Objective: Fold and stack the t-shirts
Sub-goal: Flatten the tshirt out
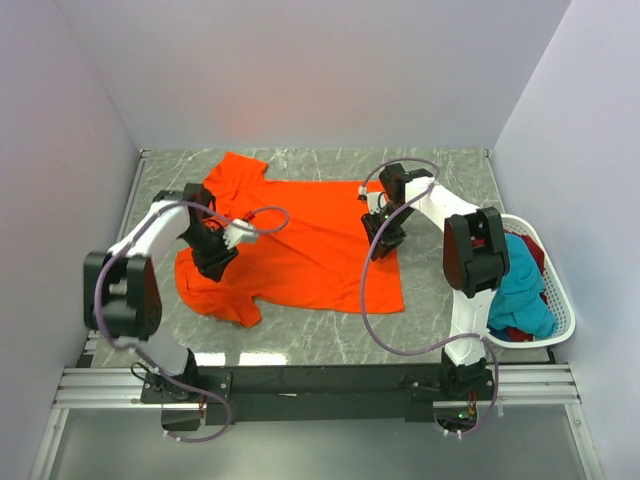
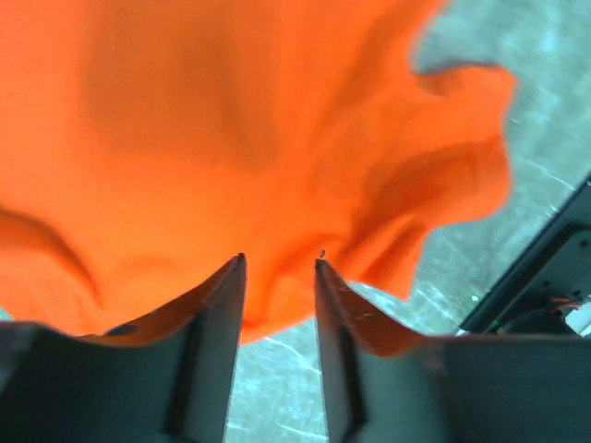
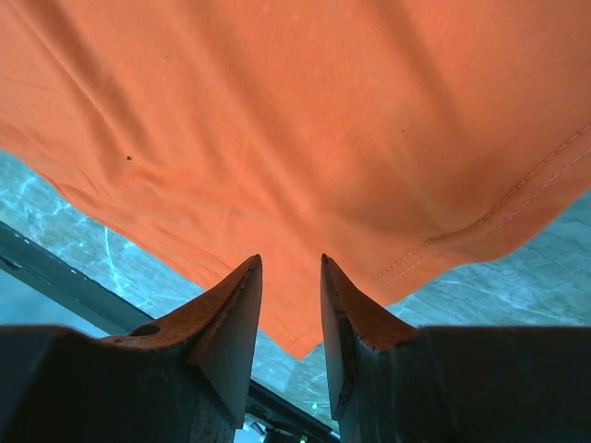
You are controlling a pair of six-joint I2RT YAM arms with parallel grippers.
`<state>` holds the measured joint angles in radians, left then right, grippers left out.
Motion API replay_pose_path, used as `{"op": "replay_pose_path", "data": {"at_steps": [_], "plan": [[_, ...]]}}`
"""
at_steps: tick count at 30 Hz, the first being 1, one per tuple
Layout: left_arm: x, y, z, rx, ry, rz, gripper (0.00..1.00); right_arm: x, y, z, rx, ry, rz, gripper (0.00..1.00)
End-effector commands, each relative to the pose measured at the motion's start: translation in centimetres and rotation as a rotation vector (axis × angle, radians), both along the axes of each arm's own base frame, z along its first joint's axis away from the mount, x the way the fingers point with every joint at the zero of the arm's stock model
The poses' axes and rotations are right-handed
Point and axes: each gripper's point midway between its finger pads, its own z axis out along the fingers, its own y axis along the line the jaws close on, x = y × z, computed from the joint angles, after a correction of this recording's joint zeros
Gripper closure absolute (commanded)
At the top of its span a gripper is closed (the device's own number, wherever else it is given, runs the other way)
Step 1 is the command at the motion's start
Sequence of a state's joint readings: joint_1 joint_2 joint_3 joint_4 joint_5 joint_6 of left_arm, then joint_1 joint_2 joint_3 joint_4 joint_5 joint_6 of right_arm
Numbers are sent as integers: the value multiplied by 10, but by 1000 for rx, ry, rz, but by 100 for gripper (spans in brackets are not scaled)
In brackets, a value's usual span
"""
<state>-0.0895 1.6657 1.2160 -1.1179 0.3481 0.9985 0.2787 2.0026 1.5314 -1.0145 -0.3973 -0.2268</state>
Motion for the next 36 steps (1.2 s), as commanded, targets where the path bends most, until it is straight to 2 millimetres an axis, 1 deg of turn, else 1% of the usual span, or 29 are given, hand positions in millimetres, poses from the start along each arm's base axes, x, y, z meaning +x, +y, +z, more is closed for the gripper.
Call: {"op": "replay_pose_path", "data": {"at_steps": [1,3,4,5,6,7,8,9,10,11,14,15,17,18,20,23,24,26,27,28,29,30,32,33,34,35,36], "plan": [[-40,-10,25,-59,-45,-82,61,-3,2,6,22,-7,12,61],[-54,-6,23,-33,-33,-101,68,-3,2,4,21,-2,11,61],[-64,-7,20,-20,-8,-126,70,-3,3,3,22,0,11,61],[-76,-6,15,-8,14,-141,71,-3,2,1,20,5,8,61],[-82,0,11,33,25,-152,73,-4,3,1,21,8,9,61],[-90,-3,6,55,41,-181,74,-4,3,0,20,12,8,62],[-100,0,-3,75,64,-195,75,-3,2,0,20,13,6,61],[-102,2,-7,102,63,-202,76,-3,4,0,21,14,9,62],[-109,1,-15,117,85,-210,76,-2,4,-1,21,16,8,61],[-101,-1,-22,126,54,-202,75,-2,5,0,22,18,8,62],[-90,-4,-33,138,34,-163,58,0,5,-2,21,21,8,62],[-77,-7,-37,132,-10,-145,52,1,5,-2,20,19,8,62],[-67,-8,-41,140,-37,-125,50,0,4,-4,16,22,8,62],[-54,-10,-43,140,-86,-112,51,0,3,-6,6,21,9,62],[-50,-7,-49,160,-87,-108,53,1,1,-9,-4,18,8,62],[-44,-8,-56,168,-76,-98,63,5,-2,-15,-27,15,3,62],[-41,-8,-58,171,-73,-94,70,7,-2,-16,-33,14,1,62],[-33,-11,-63,170,-57,-83,77,14,-4,-19,-55,9,-6,63],[-29,-13,-64,169,-55,-77,82,17,-4,-19,-65,6,-8,63],[-16,-17,-67,164,-65,-46,84,25,-7,-21,-88,-12,-16,63],[-7,-19,-69,162,-75,-28,87,30,-8,-22,-101,-20,-19,64],[4,-20,-70,163,-90,-1,92,40,-9,-19,-114,-48,-26,64],[38,-26,-72,145,-139,95,99,49,-13,-23,-152,-61,-34,65],[48,-25,-71,137,-151,143,99,57,-13,-21,-158,-80,-36,65],[62,-26,-70,140,-175,169,99,60,-14,-22,-165,-82,-40,65],[80,-27,-67,135,-243,197,99,62,-15,-22,-176,-88,-41,65],[88,-26,-66,140,-274,216,99,68,-14,-21,-177,-101,-43,65]]}}
